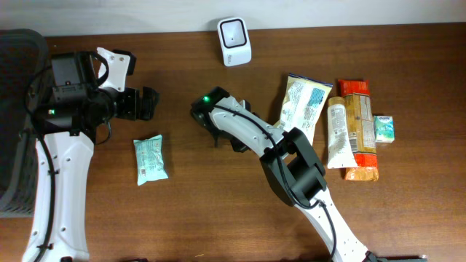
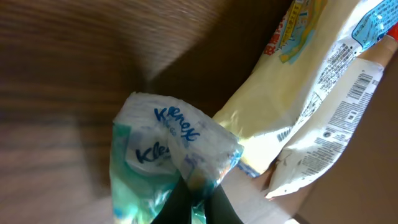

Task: Scan the item barcode
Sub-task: 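Grasp another small Kleenex packet with the right gripper and lift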

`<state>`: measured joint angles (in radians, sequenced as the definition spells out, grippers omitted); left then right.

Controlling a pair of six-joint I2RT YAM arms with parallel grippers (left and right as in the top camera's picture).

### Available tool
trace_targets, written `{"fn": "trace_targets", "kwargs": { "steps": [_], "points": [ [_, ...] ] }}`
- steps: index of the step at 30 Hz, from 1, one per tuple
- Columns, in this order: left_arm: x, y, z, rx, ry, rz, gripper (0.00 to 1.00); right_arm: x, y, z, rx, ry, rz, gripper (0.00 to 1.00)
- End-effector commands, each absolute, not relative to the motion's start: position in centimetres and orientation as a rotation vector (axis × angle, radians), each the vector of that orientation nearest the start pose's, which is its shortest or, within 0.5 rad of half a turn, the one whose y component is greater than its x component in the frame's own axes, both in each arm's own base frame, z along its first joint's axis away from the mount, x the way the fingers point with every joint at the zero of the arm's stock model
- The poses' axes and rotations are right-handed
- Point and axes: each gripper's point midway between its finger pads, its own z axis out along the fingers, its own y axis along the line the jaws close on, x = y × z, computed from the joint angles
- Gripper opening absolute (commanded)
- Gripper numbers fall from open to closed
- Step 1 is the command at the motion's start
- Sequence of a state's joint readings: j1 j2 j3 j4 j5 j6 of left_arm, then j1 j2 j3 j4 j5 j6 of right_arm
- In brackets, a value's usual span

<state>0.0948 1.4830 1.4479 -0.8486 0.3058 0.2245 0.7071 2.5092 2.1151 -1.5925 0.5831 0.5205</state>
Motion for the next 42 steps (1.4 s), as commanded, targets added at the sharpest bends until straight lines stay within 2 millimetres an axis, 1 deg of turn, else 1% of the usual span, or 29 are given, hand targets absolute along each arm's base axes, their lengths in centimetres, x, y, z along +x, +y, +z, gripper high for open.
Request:
{"fn": "trace_targets", "kwargs": {
  "steps": [1, 3, 5, 7, 8, 9, 10, 11, 12, 14, 17, 19, 20, 21, 23, 24, 25, 27, 28, 29, 30, 31, 32, 33, 36, 37, 38, 40, 42],
  "points": [
    [39.7, -1.4, 25.4, 0.308, 2.368, -0.214, 0.99, 36.0, 18.6, 2.9, -0.438, 2.920, -1.079, 0.04],
    [39.7, -1.4, 25.4, 0.308, 2.368, -0.214, 0.99, 34.8, 19.9, 2.2, -0.461, 2.969, -1.026, 0.06],
    [39.7, -1.4, 25.4, 0.308, 2.368, -0.214, 0.99, 33.8, 21.3, 1.8, -0.493, 2.992, -0.979, 0.22],
    [39.7, -1.4, 25.4, 0.308, 2.368, -0.215, 0.99, 32.2, 23.9, 1.1, -0.540, 3.022, -0.883, 0.34],
    [39.7, -1.4, 25.4, 0.308, 2.368, -0.214, 0.99, 31.7, 24.8, 0.8, -0.557, 3.030, -0.845, 0.35],
    [39.7, -1.4, 25.4, 0.308, 2.368, -0.214, 0.99, 31.1, 26.1, 0.6, -0.612, 3.019, -0.811, 0.40],
    [39.7, -1.4, 25.4, 0.308, 2.368, -0.215, 0.99, 30.8, 26.6, 0.6, -0.653, 3.009, -0.806, 0.42],
    [39.7, -1.4, 25.4, 0.308, 2.368, -0.214, 0.99, 30.4, 27.0, 0.6, -0.676, 3.001, -0.806, 0.49],
    [39.7, -1.4, 25.4, 0.308, 2.368, -0.214, 0.99, 30.1, 27.3, 0.6, -0.694, 2.995, -0.807, 0.51],
    [39.7, -1.4, 25.4, 0.308, 2.368, -0.214, 0.99, 29.6, 27.7, 0.7, -0.701, 3.010, -0.786, 0.52],
    [39.7, -1.4, 25.4, 0.308, 2.368, -0.214, 0.99, 30.0, 28.7, 2.0, -0.680, 3.020, -0.708, 0.50],
    [39.7, -1.4, 25.4, 0.308, 2.368, -0.214, 0.99, 31.3, 29.5, 3.6, -0.637, 2.998, -0.638, 0.51],
    [39.7, -1.4, 25.4, 0.308, 2.368, -0.214, 0.99, 31.8, 29.6, 4.0, -0.620, 2.993, -0.619, 0.51],
    [39.7, -1.4, 25.4, 0.308, 2.368, -0.214, 0.99, 32.6, 29.3, 4.7, -0.589, 2.992, -0.600, 0.51],
    [39.7, -1.4, 25.4, 0.308, 2.368, -0.214, 0.99, 33.6, 27.9, 5.5, -0.547, 3.013, -0.605, 0.51],
    [39.7, -1.4, 25.4, 0.308, 2.368, -0.214, 0.99, 33.6, 27.7, 5.4, -0.597, 3.049, -0.564, 0.54],
    [39.7, -1.4, 25.4, 0.308, 2.368, -0.214, 0.99, 33.3, 28.0, 5.1, -0.665, 3.099, -0.475, 0.57],
    [39.7, -1.4, 25.4, 0.308, 2.368, -0.214, 0.99, 32.4, 29.7, 4.6, -0.880, 3.220, -0.044, 0.61],
    [39.7, -1.4, 25.4, 0.308, 2.368, -0.214, 0.99, 32.9, 29.2, 4.6, -0.874, 3.228, -0.021, 0.66],
    [39.7, -1.4, 25.4, 0.308, 2.368, -0.214, 0.99, 33.6, 28.0, 4.6, -0.859, 3.219, -0.100, 0.67],
    [39.7, -1.4, 25.4, 0.308, 2.368, -0.215, 0.99, 33.8, 27.5, 4.7, -0.862, 3.207, -0.152, 0.67],
    [39.7, -1.4, 25.4, 0.308, 2.368, -0.214, 0.99, 33.8, 27.8, 4.6, -0.876, 3.194, -0.162, 0.67],
    [39.7, -1.4, 25.4, 0.308, 2.368, -0.214, 0.99, 33.7, 28.7, 4.5, -0.895, 3.167, -0.158, 0.63],
    [39.7, -1.4, 25.4, 0.308, 2.368, -0.214, 0.99, 33.9, 29.3, 4.5, -0.882, 3.123, -0.209, 0.59],
    [39.7, -1.4, 25.4, 0.308, 2.368, -0.214, 0.99, 34.4, 29.9, 4.6, -0.860, 3.003, -0.390, 0.45],
    [39.7, -1.4, 25.4, 0.308, 2.368, -0.214, 0.99, 34.7, 29.9, 4.8, -0.836, 2.947, -0.485, 0.40],
    [39.7, -1.4, 25.4, 0.308, 2.368, -0.215, 0.99, 35.2, 29.4, 4.9, -0.804, 2.888, -0.587, 0.39],
    [39.7, -1.4, 25.4, 0.308, 2.368, -0.214, 0.99, 35.6, 29.1, 4.1, -0.796, 2.855, -0.639, 0.37],
    [39.7, -1.4, 25.4, 0.308, 2.368, -0.214, 0.99, 35.7, 29.0, 2.9, -0.793, 2.853, -0.641, 0.30]
  ]
}}
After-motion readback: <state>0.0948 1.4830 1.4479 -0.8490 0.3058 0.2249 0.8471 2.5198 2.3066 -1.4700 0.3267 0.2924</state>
